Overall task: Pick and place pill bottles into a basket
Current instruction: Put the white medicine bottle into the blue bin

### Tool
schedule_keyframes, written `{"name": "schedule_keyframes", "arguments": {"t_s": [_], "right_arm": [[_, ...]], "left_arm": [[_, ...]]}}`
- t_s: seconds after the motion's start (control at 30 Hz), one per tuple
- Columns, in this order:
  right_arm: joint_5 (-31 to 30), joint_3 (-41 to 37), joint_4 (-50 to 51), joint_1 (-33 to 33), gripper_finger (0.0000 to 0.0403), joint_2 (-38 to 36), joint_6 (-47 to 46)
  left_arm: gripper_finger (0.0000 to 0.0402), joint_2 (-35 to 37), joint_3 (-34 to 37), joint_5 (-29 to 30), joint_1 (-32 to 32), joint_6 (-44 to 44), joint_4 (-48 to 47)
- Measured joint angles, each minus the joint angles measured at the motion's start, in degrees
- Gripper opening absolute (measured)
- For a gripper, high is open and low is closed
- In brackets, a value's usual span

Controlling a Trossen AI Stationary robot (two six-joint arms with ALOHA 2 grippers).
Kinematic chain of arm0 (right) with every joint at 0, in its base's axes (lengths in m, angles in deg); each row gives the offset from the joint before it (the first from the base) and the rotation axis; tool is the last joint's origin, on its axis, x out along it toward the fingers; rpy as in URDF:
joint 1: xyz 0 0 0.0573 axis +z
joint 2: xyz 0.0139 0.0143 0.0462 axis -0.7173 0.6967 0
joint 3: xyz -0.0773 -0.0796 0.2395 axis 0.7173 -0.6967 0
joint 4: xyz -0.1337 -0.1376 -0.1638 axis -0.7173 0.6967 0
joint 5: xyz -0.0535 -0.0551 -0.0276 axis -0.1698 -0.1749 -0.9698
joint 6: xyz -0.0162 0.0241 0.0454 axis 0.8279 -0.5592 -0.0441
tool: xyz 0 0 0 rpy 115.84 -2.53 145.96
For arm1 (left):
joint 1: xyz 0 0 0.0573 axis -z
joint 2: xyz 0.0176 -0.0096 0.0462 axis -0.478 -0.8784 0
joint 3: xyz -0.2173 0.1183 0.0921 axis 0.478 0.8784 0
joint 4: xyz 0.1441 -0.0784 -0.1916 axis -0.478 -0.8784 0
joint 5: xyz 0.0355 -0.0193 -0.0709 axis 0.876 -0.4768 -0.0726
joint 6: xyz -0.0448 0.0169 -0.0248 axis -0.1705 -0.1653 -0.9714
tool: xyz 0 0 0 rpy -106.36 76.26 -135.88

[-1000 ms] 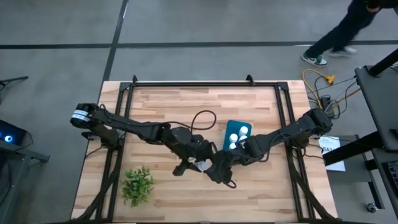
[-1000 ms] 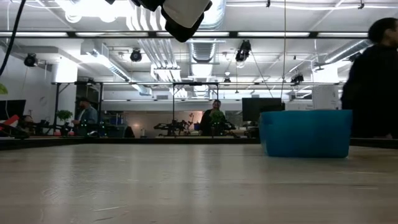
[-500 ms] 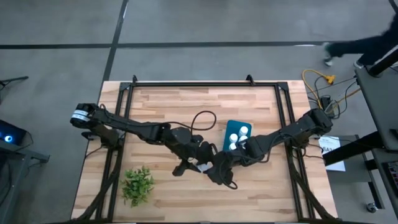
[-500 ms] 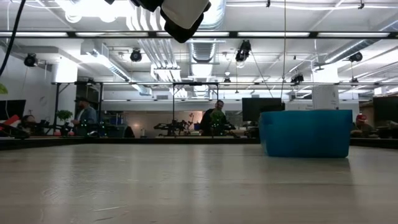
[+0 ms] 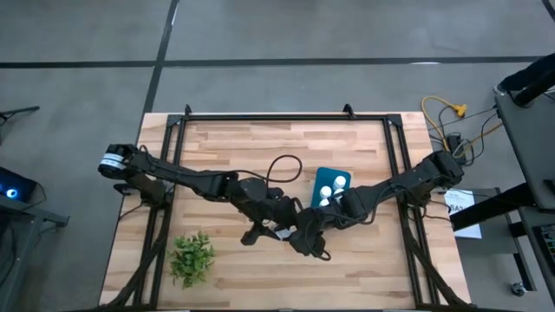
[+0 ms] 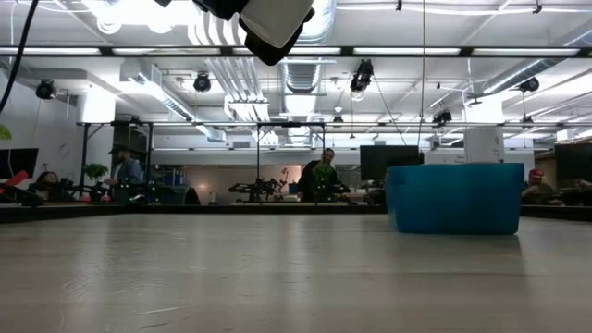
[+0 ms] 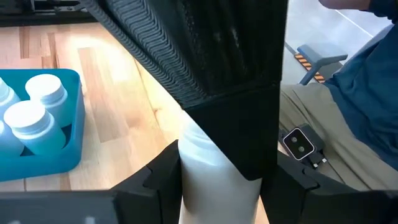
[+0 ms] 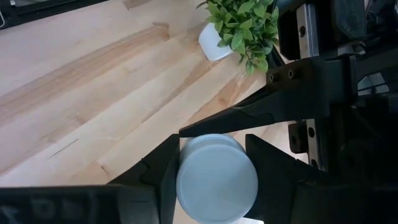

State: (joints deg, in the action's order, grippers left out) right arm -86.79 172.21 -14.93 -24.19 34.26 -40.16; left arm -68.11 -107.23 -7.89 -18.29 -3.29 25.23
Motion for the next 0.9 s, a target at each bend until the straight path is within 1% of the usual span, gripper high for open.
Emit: {"name": "schedule_keyframes", "arguments": {"t_s": [0.3, 0.43, 0.53, 0.77, 0.9], "right_arm": [[0.0, 0.0, 0.23, 0.0, 0.0147, 0.0, 0.16], [-0.05, 0.0, 0.27, 0.0, 0.0147, -0.02, 0.22], [-0.06, 0.0, 0.38, 0.02, 0.0147, -0.09, 0.53], [0.43, 1.57, 4.73, 0.2, 0.0147, -0.33, -0.96], [0.14, 2.6, 7.0, 0.13, 0.0147, -0.44, -2.19]], "left_arm": [[0.015, 0.0, 0.04, -0.04, 0.0, -0.06, 0.04], [0.0175, 0.0, 0.09, 0.04, 0.0, 0.54, 0.1], [0.0182, 0.0, 0.15, 0.0, 0.04, 0.77, 0.19], [0.0187, 0.19, 0.15, 0.07, 0.07, 0.7, 0.4], [0.0188, 0.49, 0.15, 1.68, -0.04, 0.7, 0.42]]}}
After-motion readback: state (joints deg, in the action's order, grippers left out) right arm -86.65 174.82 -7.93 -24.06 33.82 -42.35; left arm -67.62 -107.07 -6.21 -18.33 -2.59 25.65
